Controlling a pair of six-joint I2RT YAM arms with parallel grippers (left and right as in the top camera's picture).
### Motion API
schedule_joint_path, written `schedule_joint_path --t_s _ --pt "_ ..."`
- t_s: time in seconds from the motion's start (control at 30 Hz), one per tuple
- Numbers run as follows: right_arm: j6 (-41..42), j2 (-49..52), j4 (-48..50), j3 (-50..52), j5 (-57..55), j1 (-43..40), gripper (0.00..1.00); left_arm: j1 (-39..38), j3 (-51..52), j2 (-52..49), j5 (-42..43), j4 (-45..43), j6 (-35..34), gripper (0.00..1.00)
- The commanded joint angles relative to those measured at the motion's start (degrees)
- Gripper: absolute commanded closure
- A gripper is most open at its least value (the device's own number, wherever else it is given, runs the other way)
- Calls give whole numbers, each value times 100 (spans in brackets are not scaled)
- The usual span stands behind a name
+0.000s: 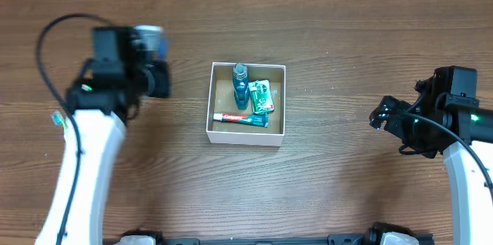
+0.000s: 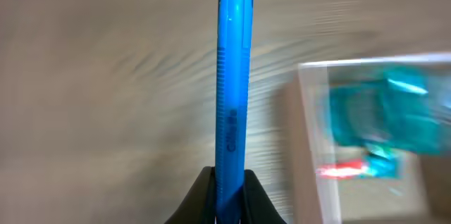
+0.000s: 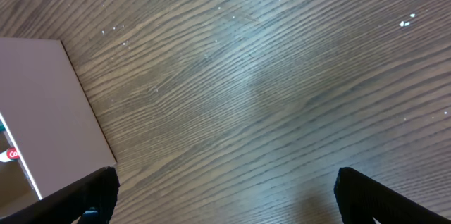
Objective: Pack container
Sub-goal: 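Lower the razor into the box and release it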
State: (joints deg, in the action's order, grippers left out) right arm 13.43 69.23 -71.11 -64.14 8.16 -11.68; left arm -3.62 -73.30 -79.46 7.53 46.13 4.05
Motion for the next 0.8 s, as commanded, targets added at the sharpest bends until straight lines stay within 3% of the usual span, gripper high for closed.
schedule_joint_path --t_s 0.0,0.13,0.2,0.57,0.67,0.73,0.77 --pt "-42 -20 35 -4 31 -28 0 -1423 -44 308 74 -101 1467 96" --pt "-39 -20 37 -4 33 -28 0 -2597 -42 28 -260 -125 1967 96" --pt "-42 -20 37 -4 33 -28 0 -2817 -42 -260 -297 -125 2041 96" --pt "-39 -20 35 -4 35 -28 0 -2861 -42 -1987 -369 -114 2039 91" --pt "-39 -20 37 -4 35 -28 0 -2863 -44 -2017 -369 -116 2039 78" --pt "-39 -20 35 -4 33 -28 0 -2865 -48 -2015 -372 -83 2013 37" --pt "-39 -20 35 -4 33 -28 0 -2865 -72 -2000 -372 -4 2006 24"
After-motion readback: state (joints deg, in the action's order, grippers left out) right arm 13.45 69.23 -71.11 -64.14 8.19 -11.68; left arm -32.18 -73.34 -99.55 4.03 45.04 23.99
